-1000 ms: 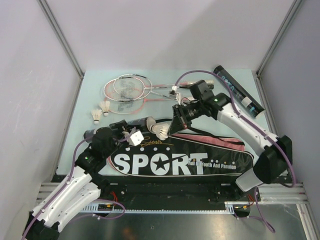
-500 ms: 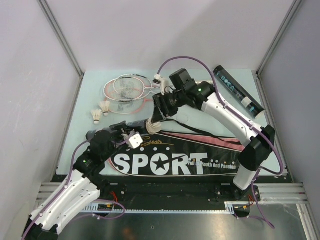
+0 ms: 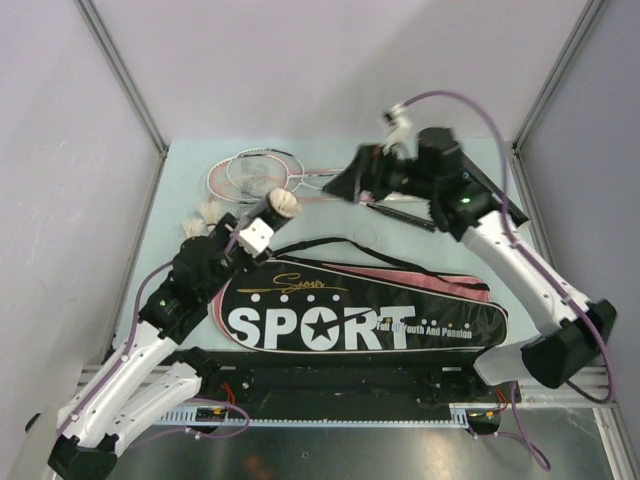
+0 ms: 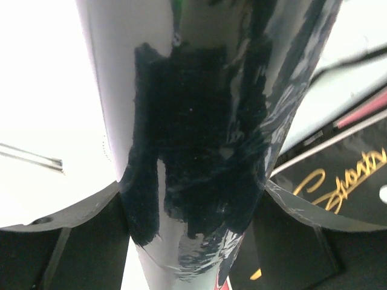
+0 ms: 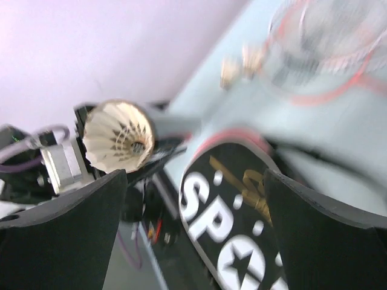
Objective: Pack up the badminton gear
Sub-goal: Place the shuttlecock at the shuttle tube, then pick up the shuttlecock at the center of the board.
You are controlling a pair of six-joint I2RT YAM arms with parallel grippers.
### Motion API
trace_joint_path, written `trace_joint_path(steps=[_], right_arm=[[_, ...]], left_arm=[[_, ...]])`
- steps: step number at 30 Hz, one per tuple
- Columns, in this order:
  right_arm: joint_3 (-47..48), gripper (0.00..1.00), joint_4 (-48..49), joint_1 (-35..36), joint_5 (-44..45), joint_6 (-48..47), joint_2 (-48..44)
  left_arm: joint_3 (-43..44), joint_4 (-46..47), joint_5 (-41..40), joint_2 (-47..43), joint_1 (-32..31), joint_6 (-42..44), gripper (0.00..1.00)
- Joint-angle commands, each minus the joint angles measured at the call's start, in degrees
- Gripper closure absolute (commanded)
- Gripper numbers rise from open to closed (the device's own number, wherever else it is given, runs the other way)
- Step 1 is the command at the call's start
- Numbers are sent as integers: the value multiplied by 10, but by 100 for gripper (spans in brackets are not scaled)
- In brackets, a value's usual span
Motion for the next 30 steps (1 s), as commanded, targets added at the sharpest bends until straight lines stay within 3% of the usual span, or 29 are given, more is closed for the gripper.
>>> trace_joint_path(steps=[1,6,7,11,14,20,27,30], right_arm=[[-5,0,199,-63,-70,13,-66],[-67,0,282,5,-29,-95,-69],[-76,0,326,49,-14,-107,-60],[-79,0,445,117,26,-102,-24],[-78,0,508,128,53,-83,-8],[-78,0,517,111,38,-73,-15],[-78,0,385,110,96,-114,-92],[-77,0,399,109,107,-114,-97]], left_arm=[[99,37,-81,5,-2,-96,86],[212,4,-102,19,-2,-201,75],[247,0,-79,27,-2,-220,74],[296,-6,23,59,-2,-324,73],[310,-4,119,88,-2,-364,75],[290,37,251,125,-2,-386,77],[261,75,264,137,-2,-390,79],[257,88,287,148,-2,-393,79]])
